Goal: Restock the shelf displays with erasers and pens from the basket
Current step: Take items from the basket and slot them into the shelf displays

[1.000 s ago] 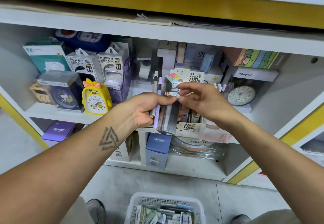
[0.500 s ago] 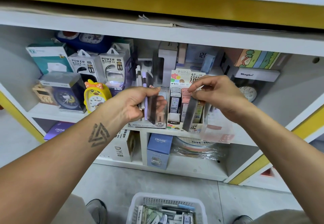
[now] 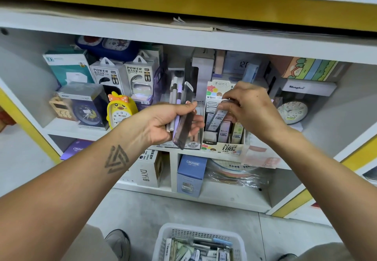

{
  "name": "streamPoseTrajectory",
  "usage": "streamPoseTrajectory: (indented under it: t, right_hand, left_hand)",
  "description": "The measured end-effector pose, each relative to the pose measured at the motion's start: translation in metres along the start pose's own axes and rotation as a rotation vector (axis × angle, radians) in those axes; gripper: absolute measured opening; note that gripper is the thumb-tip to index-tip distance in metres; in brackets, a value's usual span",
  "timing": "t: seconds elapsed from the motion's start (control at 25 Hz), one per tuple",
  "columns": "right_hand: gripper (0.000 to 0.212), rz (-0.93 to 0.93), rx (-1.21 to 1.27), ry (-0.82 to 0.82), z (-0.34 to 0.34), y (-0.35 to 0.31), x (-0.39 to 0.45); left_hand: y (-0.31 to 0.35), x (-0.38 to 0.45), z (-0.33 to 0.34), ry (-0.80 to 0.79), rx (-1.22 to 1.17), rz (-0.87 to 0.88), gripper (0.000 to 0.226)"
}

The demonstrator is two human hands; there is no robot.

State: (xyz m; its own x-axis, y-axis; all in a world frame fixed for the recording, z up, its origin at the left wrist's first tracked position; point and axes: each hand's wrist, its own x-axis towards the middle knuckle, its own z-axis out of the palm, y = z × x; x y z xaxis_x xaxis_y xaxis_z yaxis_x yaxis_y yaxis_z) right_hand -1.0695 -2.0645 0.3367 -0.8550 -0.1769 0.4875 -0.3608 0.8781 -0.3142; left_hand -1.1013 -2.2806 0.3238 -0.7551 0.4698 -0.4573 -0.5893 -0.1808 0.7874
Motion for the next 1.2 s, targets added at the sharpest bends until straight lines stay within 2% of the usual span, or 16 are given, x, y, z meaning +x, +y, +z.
streamPoseTrajectory:
  t: [0.2,0.44,0.48,0.56,0.64,0.68,0.76,0.8,0.92,1.0,1.2]
  right_hand:
    - [0.019,-0.101,-0.146,-0.008,0.017,-0.004,0.004]
    - [0.016,-0.106,-0.190,-0.093,0.033,0.000,0.002]
    - [0.015,-0.065,-0.124,-0.063,0.033,0.000,0.003]
    - [0.012,0.135,0.181,-0.042,0.030,-0.006,0.004]
    - [0.012,0.379,0.570,-0.129,0.026,-0.014,0.002]
    - [0.013,0.456,0.676,-0.172,0.024,-0.017,-0.001]
    - [0.013,0.526,0.760,-0.217,0.022,-0.019,-0.005]
    - [0.015,0.547,0.800,-0.219,0.019,-0.020,-0.007]
    - [0.039,0.625,0.934,-0.145,0.011,-0.017,-0.007]
    - [0.046,0.690,0.922,-0.097,0.006,-0.014,-0.005]
    - [0.032,0.776,0.879,-0.089,0.006,-0.010,0.001]
  left_hand:
    - [-0.001,-0.003,-0.002,-0.011,0.016,-0.004,0.020]
    - [-0.002,-0.002,-0.004,-0.061,0.016,-0.025,0.016]
    - [-0.002,-0.002,-0.004,-0.073,0.021,-0.024,0.015]
    - [-0.003,-0.003,-0.002,-0.093,0.024,-0.023,0.014]
    - [-0.004,-0.002,0.002,-0.121,0.043,-0.013,0.016]
    - [-0.006,-0.002,0.004,-0.145,0.060,-0.008,0.022]
    - [-0.009,0.001,0.010,-0.186,0.088,0.002,0.034]
    - [-0.010,0.002,0.012,-0.203,0.100,0.009,0.034]
    - [-0.013,0.004,0.021,-0.246,0.168,-0.008,0.014]
    - [-0.016,0.007,0.022,-0.268,0.260,-0.032,0.011]
    - [-0.018,0.004,0.019,-0.289,0.317,-0.109,0.010]
